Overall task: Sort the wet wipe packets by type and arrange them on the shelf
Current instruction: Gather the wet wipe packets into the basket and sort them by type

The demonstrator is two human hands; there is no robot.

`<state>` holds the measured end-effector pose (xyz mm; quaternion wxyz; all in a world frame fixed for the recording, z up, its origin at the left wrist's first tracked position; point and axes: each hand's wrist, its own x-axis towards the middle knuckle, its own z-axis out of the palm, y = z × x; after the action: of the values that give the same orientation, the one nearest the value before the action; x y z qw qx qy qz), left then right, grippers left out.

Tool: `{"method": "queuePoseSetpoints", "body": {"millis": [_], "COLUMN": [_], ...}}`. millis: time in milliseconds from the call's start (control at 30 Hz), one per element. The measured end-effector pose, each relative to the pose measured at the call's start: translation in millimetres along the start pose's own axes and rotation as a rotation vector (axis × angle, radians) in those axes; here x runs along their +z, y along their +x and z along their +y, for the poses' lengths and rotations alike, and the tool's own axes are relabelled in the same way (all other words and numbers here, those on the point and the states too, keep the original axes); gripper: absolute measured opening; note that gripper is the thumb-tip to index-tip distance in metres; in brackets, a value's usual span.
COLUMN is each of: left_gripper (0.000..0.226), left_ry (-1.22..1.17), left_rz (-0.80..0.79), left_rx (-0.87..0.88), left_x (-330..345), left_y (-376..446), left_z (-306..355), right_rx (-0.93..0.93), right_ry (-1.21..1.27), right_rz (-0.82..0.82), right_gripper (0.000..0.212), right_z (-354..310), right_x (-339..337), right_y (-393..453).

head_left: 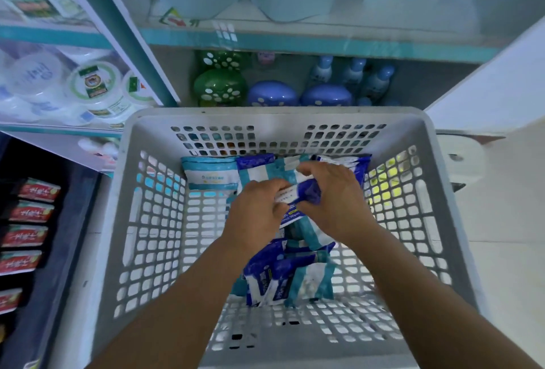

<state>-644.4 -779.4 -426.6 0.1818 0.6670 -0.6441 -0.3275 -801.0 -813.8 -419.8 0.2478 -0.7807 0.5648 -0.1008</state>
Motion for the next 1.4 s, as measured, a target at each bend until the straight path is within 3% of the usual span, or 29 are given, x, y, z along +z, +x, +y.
{"method": "queuePoseSetpoints", "body": {"millis": [100,200,267,367,567,733,900,1000,1067,1167,1267,1333,1400], "left_gripper": [0.033,0.040,0.055,0.063,0.056,0.040,0.031,0.044,0.060,0.075,0.082,0.083,0.069], "left_ry": [-0.027,-0.121,-0.080,0.223,0.428,0.307,0.190,0.139,0.132,0.054,-0.126,-0.256,-0.339], "left_rz": [0.001,-0.017,-0.038,-0.136,-0.329,-0.214,-0.091,0.063,0.089,0.089,0.128,0.159,0.170], "left_rx": [0.026,-0.006,-0.052,-0.106,-0.174,-0.126,-0.112,-0.218,-0.340,-0.490,-0.517,-0.560,-0.614], "left_x": [11,23,28,34,49,53,57,55,53,51,53,53,53], "left_y": [9,20,27,27,10,9,11,12,14,21,26,26,25], "left_z": [24,37,35,17,-19,-31,-32,-32,-32,-37,-48,-53,-55], "right_rx": [-0.215,-0.169,-0.032,0.169,0.187,0.244,0.247,0.208,0.228,0.426,0.490,0.492,0.507], "right_ry": [-0.363,-0.550,-0.606,-0.662,-0.751,-0.525,-0.593,-0.423,-0.251,-0.048,0.026,0.032,0.098], "right_rz": [0.030,-0.079,-0.050,-0.013,-0.187,-0.221,-0.245,-0.090,-0.158,-0.379,-0.333,-0.298,-0.283], "right_gripper": [0.029,0.008,0.019,0.036,0.040,0.051,0.058,0.055,0.058,0.074,0.080,0.072,0.056], "right_z": [7,18,33,55,68,94,106,86,69,54,52,51,51], "right_x": [-13,-33,-44,-50,-17,6,17,23,34,53,63,65,62], "right_y": [6,11,10,7,29,36,33,34,30,21,18,18,19]}}
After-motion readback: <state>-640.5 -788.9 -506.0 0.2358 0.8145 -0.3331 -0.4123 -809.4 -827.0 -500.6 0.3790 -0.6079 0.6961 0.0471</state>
